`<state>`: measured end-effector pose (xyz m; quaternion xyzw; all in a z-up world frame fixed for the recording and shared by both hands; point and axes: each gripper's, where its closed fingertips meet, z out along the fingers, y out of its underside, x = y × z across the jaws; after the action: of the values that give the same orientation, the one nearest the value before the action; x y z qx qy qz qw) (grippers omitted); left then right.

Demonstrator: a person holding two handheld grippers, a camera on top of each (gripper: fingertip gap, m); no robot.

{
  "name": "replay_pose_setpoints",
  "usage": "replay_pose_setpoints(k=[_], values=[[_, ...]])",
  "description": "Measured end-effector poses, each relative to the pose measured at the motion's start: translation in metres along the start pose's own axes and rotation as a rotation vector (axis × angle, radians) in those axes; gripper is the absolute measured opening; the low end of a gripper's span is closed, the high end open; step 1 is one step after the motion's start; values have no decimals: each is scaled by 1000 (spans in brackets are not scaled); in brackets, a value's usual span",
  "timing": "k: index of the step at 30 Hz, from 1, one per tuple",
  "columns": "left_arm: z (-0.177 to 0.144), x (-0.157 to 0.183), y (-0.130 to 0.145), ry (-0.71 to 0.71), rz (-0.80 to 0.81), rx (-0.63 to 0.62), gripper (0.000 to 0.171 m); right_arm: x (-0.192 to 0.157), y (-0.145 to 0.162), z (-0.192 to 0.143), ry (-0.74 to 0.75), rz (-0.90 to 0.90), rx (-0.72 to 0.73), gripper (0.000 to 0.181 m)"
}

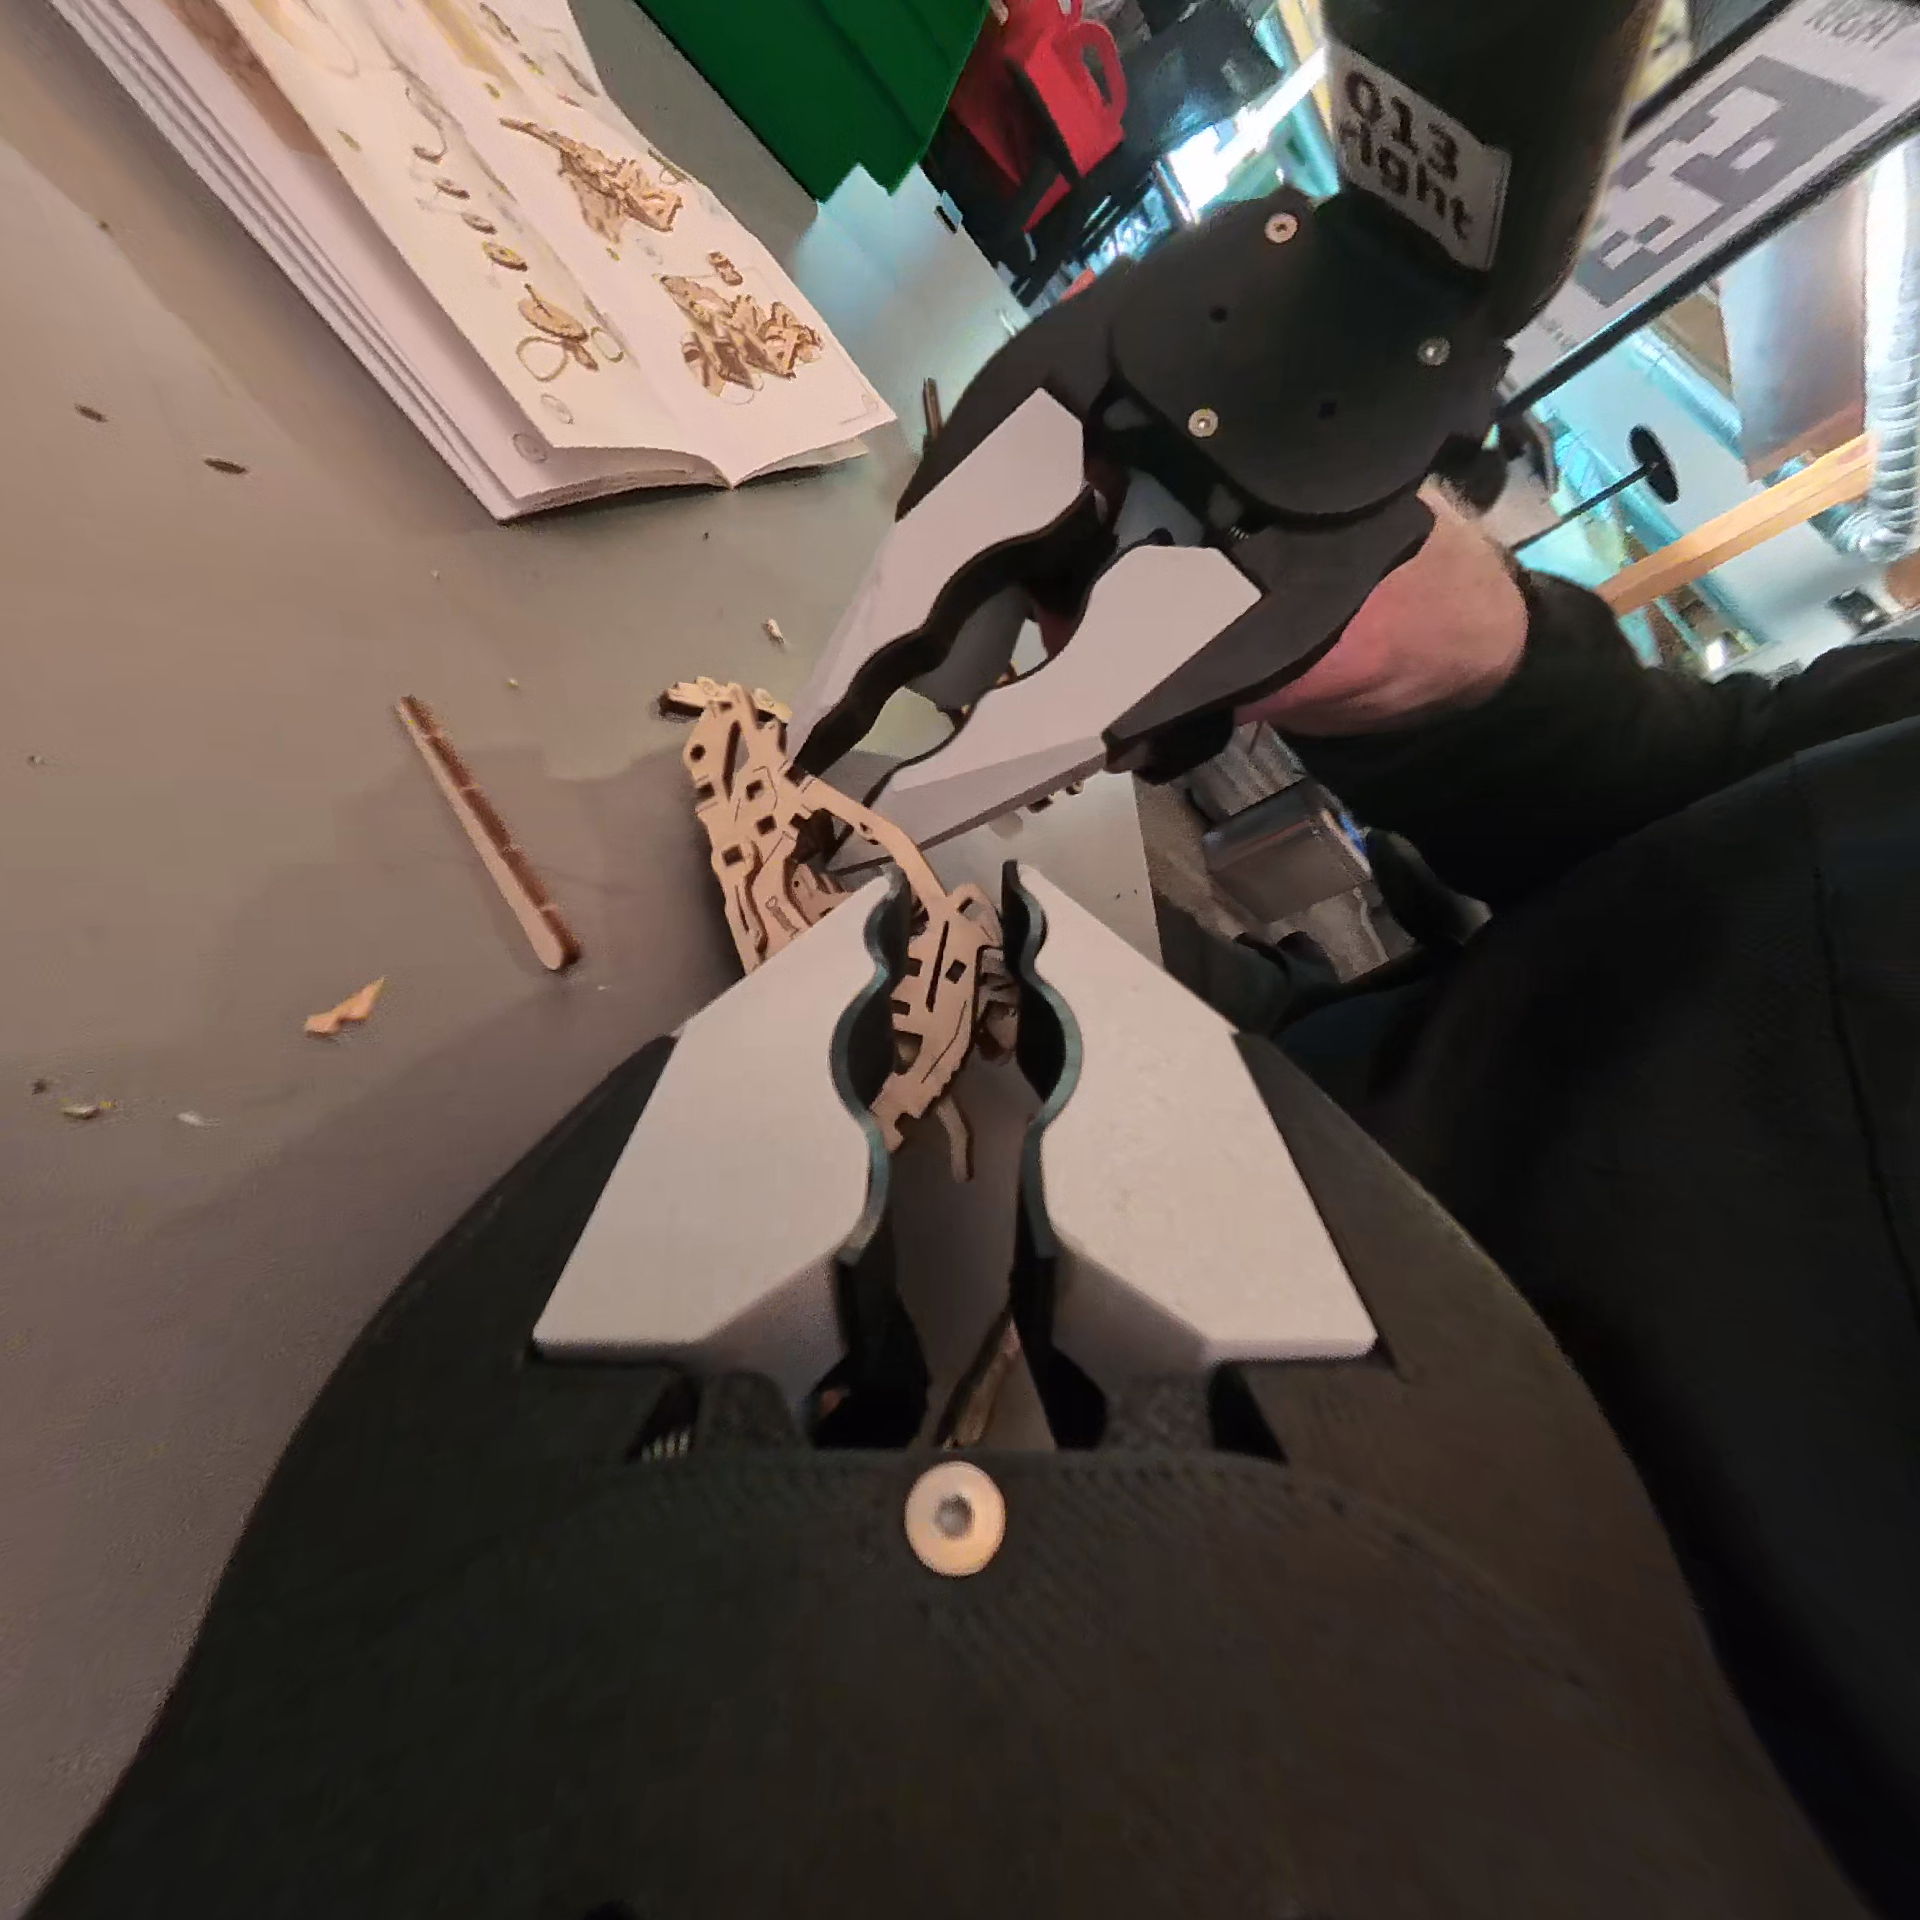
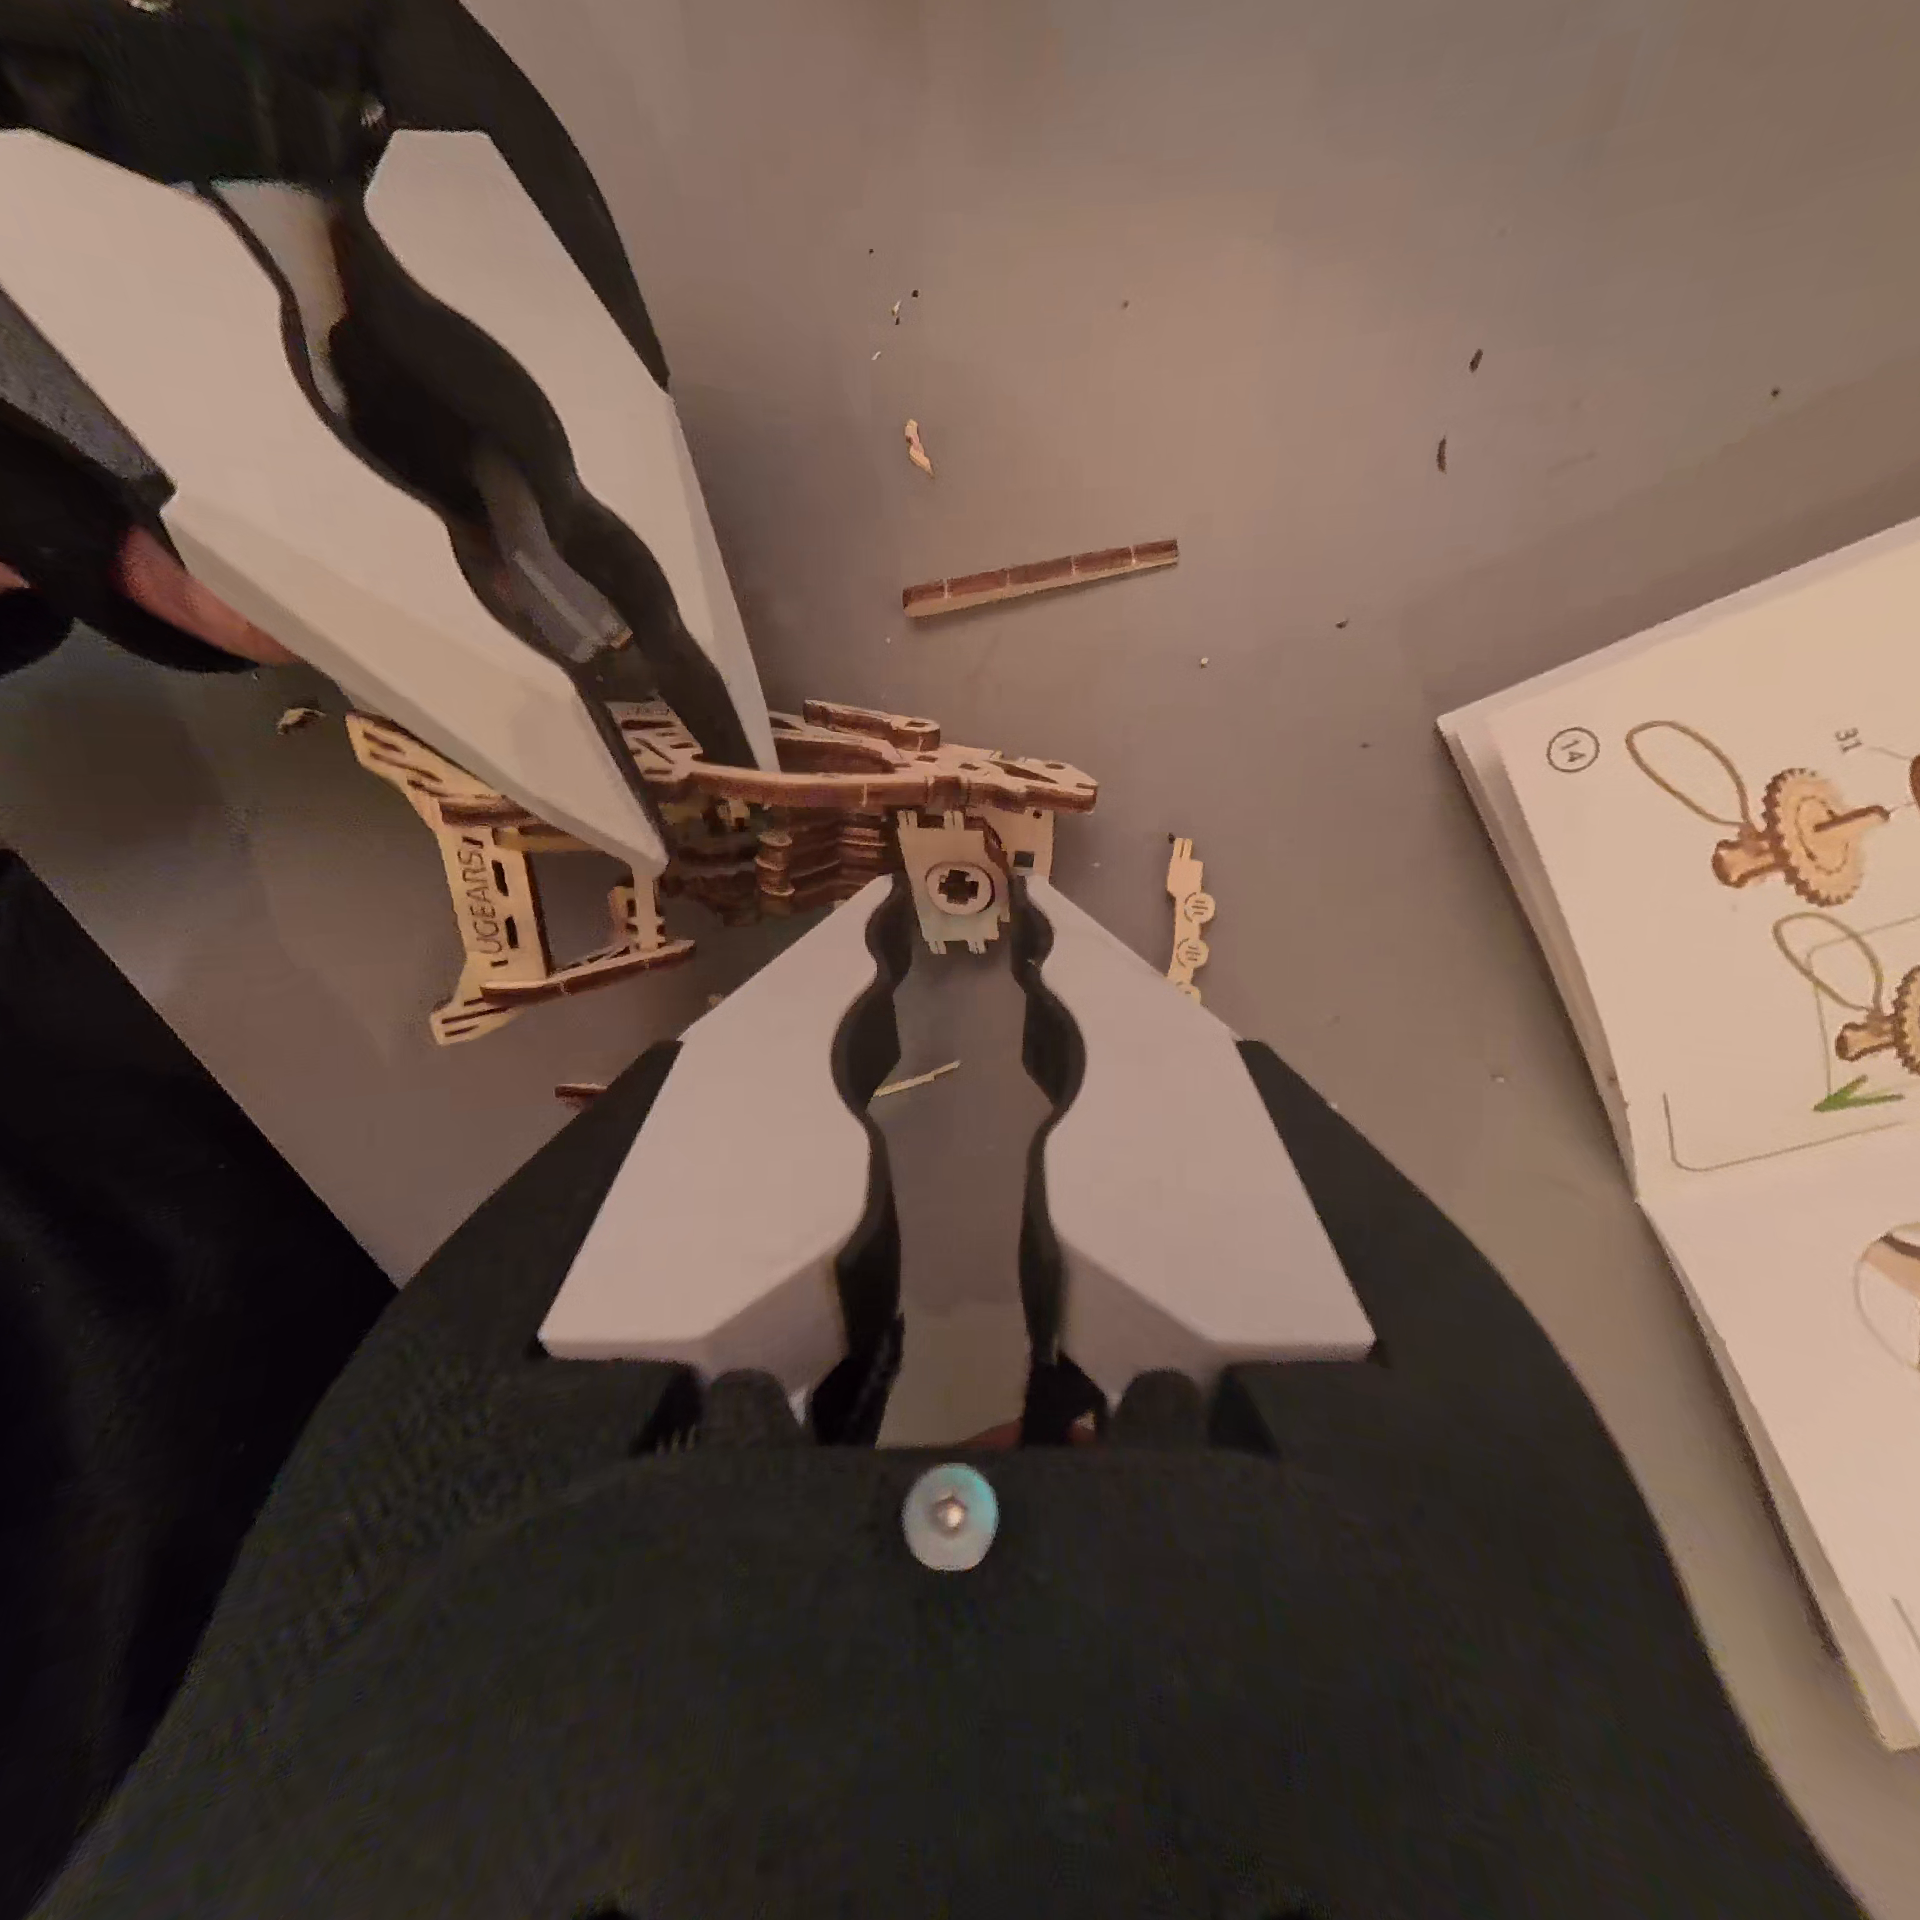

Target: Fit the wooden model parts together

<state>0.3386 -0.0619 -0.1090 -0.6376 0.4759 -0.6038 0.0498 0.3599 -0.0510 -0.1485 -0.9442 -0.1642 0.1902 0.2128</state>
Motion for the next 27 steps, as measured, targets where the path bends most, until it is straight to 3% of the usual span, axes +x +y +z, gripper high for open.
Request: replay_pose_setpoints(k=[27], values=[[7,7,4,-102,190,-68,16,-1,0,-3,30,-54,65,15]])
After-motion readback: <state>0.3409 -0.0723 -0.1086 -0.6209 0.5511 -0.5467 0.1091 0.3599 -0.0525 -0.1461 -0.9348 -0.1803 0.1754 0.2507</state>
